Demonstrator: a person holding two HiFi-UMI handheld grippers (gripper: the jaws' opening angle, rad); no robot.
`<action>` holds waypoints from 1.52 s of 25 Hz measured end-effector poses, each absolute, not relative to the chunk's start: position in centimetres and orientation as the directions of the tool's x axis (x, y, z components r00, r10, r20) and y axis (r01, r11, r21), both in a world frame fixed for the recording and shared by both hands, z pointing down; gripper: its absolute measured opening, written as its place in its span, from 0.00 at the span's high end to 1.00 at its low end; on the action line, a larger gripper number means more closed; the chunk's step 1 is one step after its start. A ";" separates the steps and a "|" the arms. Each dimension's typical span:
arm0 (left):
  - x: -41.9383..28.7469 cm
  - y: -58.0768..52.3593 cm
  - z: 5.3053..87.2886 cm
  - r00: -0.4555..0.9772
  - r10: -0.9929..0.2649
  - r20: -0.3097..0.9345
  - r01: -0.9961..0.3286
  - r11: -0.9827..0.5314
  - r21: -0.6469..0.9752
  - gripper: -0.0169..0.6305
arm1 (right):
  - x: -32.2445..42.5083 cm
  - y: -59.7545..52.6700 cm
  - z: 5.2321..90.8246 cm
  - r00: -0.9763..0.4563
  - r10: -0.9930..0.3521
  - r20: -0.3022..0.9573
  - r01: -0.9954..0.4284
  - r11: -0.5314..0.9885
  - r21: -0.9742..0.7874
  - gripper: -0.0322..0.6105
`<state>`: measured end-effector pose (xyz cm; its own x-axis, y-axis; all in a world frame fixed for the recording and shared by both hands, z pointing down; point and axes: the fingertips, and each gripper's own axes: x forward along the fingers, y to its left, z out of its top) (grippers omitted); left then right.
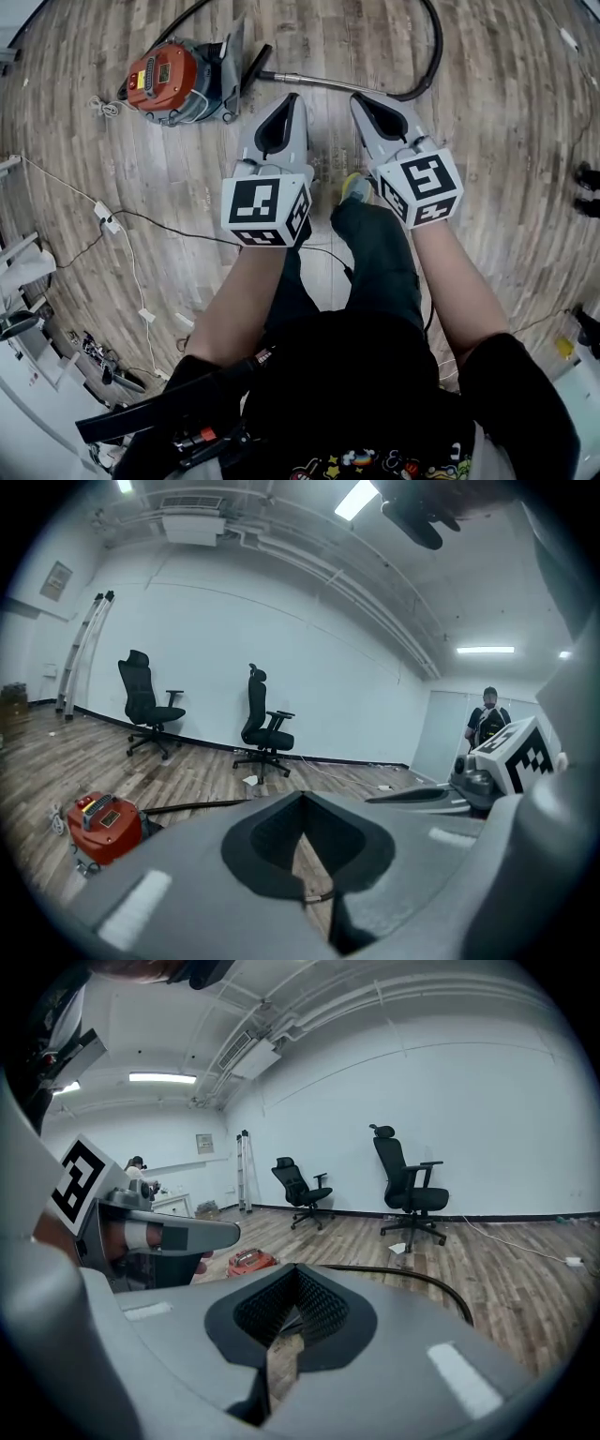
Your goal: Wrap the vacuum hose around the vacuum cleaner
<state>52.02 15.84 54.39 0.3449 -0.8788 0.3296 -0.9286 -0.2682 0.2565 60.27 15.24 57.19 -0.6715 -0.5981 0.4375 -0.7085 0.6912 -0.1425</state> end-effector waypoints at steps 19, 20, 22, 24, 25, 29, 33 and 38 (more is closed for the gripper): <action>50.8 10.1 82.0 0.271 -0.871 0.411 -0.939 -0.144 0.313 0.97 | 57.4 9.3 84.8 -0.699 -0.472 0.537 -0.594 0.801 -0.069 0.91; 50.7 9.8 83.6 0.265 -0.870 0.416 -0.939 -0.136 0.315 0.97 | 57.0 9.0 86.5 -0.703 -0.459 0.543 -0.579 0.813 -0.061 0.91; 50.4 9.2 86.8 0.255 -0.868 0.425 -0.940 -0.120 0.320 0.97 | 56.5 8.4 89.8 -0.710 -0.432 0.556 -0.548 0.835 -0.052 0.91; 50.0 8.8 89.8 0.244 -0.866 0.437 -0.941 -0.101 0.324 0.97 | 56.0 8.1 92.9 -0.716 -0.401 0.572 -0.516 0.855 -0.047 0.91; 49.9 8.6 91.3 0.238 -0.864 0.443 -0.941 -0.091 0.327 0.97 | 55.8 8.0 94.4 -0.718 -0.386 0.580 -0.499 0.865 -0.043 0.90; 50.1 8.0 96.3 0.241 -0.853 0.463 -0.942 -0.090 0.324 0.97 | 55.4 7.4 100.2 -0.715 -0.339 0.611 -0.442 0.897 -0.019 0.89; 49.7 7.5 99.8 0.231 -0.854 0.467 -0.945 -0.083 0.317 0.97 | 55.1 6.5 105.2 -0.712 -0.304 0.633 -0.396 0.918 -0.004 0.87; 48.9 7.6 103.6 0.189 -0.857 0.480 -0.944 -0.024 0.330 0.97 | 55.0 5.9 110.6 -0.691 -0.271 0.670 -0.358 0.934 0.009 0.84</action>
<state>48.86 7.58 103.62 0.1894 -0.8568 0.4796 -0.9438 -0.0241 0.3296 54.96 5.91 110.57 -0.6906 -0.2713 0.6705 -0.3579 0.9337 0.0092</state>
